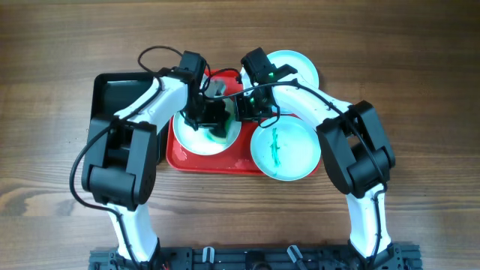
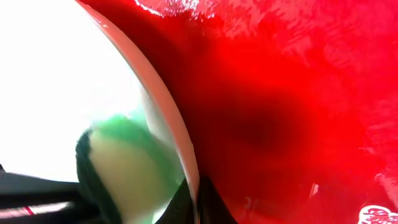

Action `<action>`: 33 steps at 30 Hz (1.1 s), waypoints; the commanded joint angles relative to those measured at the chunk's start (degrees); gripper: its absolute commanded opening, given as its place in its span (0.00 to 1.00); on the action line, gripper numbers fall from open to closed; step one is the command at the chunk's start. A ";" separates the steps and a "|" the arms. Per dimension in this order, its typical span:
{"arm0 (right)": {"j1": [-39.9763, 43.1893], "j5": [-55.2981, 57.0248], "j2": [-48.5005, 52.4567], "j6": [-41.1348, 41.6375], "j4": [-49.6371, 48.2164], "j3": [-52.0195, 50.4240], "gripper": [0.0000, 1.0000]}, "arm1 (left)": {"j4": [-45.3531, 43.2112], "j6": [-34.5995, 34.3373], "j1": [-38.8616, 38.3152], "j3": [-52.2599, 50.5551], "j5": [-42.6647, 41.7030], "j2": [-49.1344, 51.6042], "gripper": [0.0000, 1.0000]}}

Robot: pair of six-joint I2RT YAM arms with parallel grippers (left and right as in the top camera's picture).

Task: Clean dirty plates on tray and stack at the side
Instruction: 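Scrub the large plate's surface with the sponge in the left gripper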

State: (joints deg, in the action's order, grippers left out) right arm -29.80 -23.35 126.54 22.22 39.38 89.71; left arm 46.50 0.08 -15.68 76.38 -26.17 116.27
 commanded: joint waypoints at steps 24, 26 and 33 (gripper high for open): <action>0.20 -1.16 1.95 -1.05 0.48 -1.25 0.04 | 6.54 -16.83 2.01 -0.68 19.34 1.27 0.04; 0.20 -1.18 1.95 -1.05 0.50 -1.25 0.04 | 7.63 -10.51 2.03 -0.66 10.10 1.27 0.04; 0.20 -1.18 1.95 -0.98 0.48 -1.25 0.04 | 5.51 -3.65 2.16 0.09 0.15 1.27 0.04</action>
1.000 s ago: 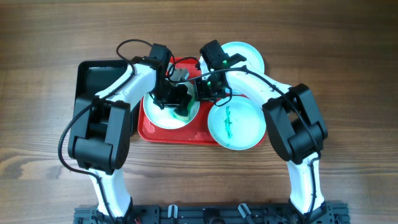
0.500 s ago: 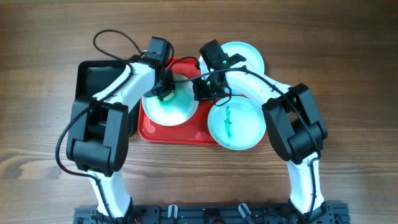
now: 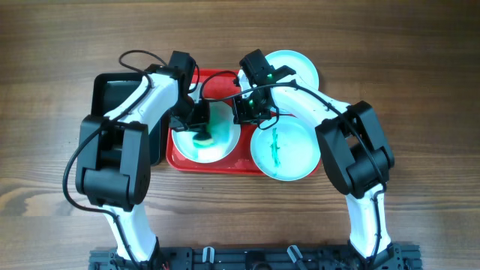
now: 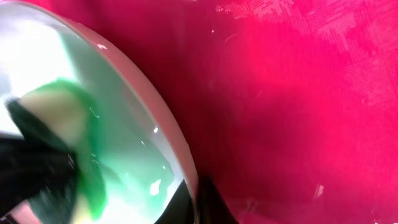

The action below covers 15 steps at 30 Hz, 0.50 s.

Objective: Clean dirty plates on tray and stack at the side

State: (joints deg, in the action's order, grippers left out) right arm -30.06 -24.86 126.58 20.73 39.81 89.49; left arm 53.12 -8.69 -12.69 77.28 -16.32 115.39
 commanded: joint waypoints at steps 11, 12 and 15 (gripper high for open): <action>0.46 0.37 1.90 2.80 1.18 -1.03 0.04 | 4.66 -8.57 2.95 20.20 14.84 -1.64 0.04; 0.44 0.57 1.90 3.85 1.42 -1.03 0.04 | 5.73 -8.52 3.78 22.14 15.76 -2.05 0.04; 0.24 1.05 1.90 7.74 1.05 -2.36 0.15 | 8.87 -8.52 6.67 24.59 18.05 -2.91 0.04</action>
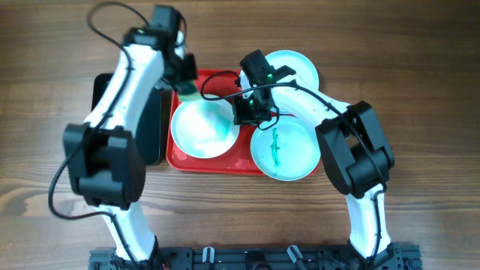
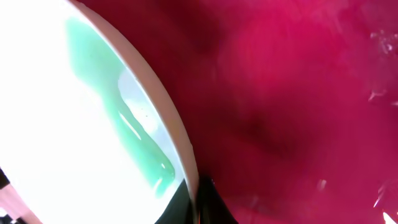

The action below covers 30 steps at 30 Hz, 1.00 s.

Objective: Clean dirty plates on tray and stack at the side

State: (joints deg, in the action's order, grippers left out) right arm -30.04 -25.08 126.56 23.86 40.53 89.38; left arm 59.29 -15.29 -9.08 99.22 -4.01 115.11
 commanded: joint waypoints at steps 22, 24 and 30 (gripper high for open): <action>-4.50 38.60 -17.84 6.60 6.64 -2.36 0.04 | 11.37 -3.65 15.47 0.28 6.23 -2.58 0.04; -6.47 46.40 -19.28 6.56 7.54 -2.36 0.04 | 11.08 -3.63 15.47 -0.31 6.23 -2.58 0.04; -13.33 64.50 -19.93 6.67 8.39 -2.36 0.04 | 10.10 -3.65 15.41 -0.98 6.03 -2.51 0.04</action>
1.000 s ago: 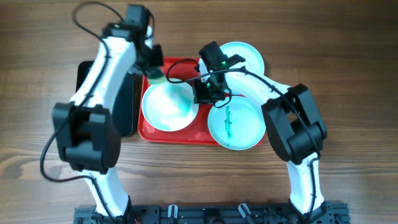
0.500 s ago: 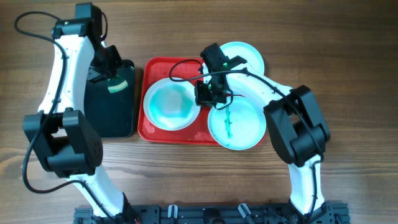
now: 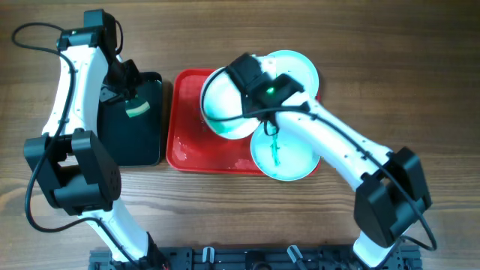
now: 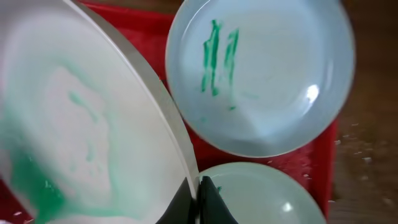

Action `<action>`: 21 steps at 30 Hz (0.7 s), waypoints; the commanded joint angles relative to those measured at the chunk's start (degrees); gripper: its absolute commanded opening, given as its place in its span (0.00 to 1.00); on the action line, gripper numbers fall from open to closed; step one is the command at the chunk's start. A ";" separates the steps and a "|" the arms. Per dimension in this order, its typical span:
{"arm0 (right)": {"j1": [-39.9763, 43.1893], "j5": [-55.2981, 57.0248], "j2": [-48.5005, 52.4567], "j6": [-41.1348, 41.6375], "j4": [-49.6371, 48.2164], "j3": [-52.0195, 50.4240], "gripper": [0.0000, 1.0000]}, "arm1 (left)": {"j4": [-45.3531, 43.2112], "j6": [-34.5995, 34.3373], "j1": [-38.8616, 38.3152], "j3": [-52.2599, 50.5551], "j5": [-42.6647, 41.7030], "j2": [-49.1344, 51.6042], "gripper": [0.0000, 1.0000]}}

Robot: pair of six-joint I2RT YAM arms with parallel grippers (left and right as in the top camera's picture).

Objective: Clean dirty plates on tray and stack at the side

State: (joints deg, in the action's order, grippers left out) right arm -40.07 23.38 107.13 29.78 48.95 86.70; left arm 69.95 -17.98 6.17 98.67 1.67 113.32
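Observation:
My right gripper is shut on the rim of a white plate, which hangs tilted over the red tray and carries pale green smears. A second plate with green strokes lies at the tray's right end. A third, unmarked plate lies at the back right. My left gripper hangs over the black tray, shut on a green and white sponge.
The black tray stands just left of the red tray, almost touching it. Bare wooden table surrounds both trays. The right arm stretches across the striped plate and the red tray's right end.
The right gripper has raised the smeared plate off the red tray, toward the tray's back right. The left gripper has moved left with the sponge, from the red tray's back edge to over the black tray.
First the left gripper pressed the sponge on the plate in the red tray while the right gripper gripped its rim. The sponge then sat lower left on the plate, then was off it at the tray's back. Now the plate is lifted and the sponge is over the black tray.

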 commanded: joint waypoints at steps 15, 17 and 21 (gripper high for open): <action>-13.92 45.72 -0.50 -3.89 -1.55 0.31 0.04 | -0.72 -0.96 0.15 -0.42 0.33 -0.72 0.04; -14.73 49.31 -0.50 -9.11 -3.65 0.31 0.04 | -0.76 -0.96 0.15 -0.44 0.33 -0.72 0.04; -16.09 53.02 -0.50 -17.33 -8.28 0.31 0.04 | -1.18 -0.96 0.15 -0.44 0.31 -0.72 0.04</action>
State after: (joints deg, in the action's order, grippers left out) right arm -54.96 68.64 107.13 20.84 43.00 86.67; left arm 69.17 -18.00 6.15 98.56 1.67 113.32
